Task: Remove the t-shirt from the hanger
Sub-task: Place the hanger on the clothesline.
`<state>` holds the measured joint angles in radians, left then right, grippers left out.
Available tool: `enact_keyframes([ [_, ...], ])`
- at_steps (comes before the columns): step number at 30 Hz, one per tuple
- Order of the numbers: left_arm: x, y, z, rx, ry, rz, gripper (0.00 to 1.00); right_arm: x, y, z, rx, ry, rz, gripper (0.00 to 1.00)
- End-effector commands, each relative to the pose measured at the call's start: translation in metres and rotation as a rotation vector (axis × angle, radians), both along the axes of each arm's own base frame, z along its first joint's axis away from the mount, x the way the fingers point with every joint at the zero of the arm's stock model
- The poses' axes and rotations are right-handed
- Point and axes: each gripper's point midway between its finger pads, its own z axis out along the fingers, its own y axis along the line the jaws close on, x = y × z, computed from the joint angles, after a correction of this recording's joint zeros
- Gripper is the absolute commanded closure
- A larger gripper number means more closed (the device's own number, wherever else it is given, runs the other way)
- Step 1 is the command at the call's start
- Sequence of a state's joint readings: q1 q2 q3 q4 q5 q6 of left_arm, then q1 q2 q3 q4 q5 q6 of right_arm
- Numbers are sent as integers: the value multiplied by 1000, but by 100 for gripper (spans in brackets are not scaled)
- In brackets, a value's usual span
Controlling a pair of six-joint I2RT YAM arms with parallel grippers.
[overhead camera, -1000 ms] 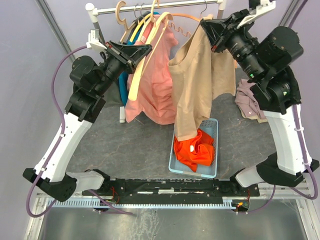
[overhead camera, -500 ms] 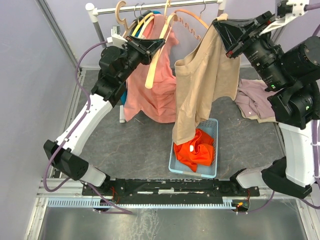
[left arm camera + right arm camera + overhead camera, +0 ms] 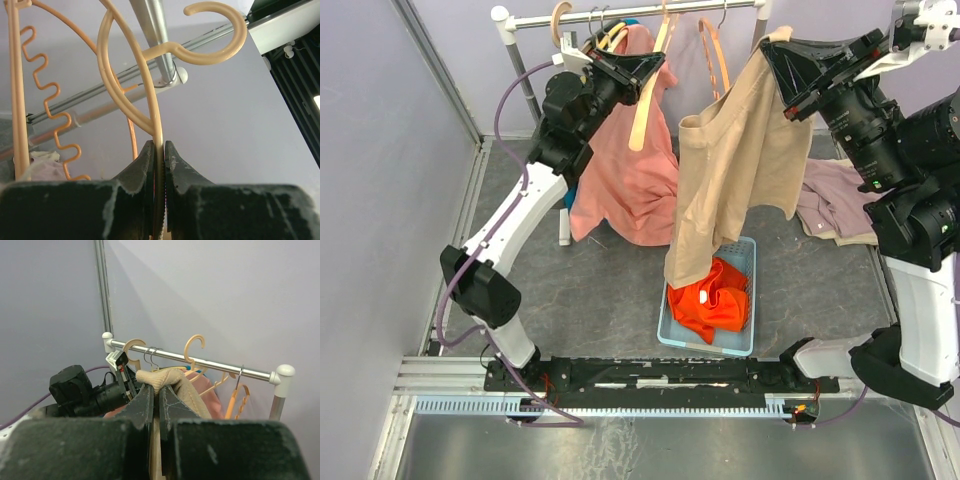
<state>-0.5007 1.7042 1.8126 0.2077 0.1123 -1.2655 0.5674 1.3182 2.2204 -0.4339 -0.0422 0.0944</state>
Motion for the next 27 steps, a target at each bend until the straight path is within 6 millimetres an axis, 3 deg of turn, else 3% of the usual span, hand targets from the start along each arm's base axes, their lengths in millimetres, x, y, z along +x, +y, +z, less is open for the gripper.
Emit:
enact_keyframes([
  [1, -4, 6, 44, -61, -141, 22, 97, -20, -20, 38, 73, -139, -38, 99],
  [6, 9, -3, 37, -71, -125, 5, 97, -19, -24, 39, 75, -146, -64, 99],
  [12, 18, -12, 16, -63, -63, -29, 97, -16, -39, 43, 90, -157, -144, 99],
  [19, 16, -12, 4, -66, -27, -40, 97, -11, -50, 40, 113, -149, -206, 99],
  [27, 11, -11, -10, -54, 9, -47, 84, -11, -53, 40, 124, -154, -223, 99],
])
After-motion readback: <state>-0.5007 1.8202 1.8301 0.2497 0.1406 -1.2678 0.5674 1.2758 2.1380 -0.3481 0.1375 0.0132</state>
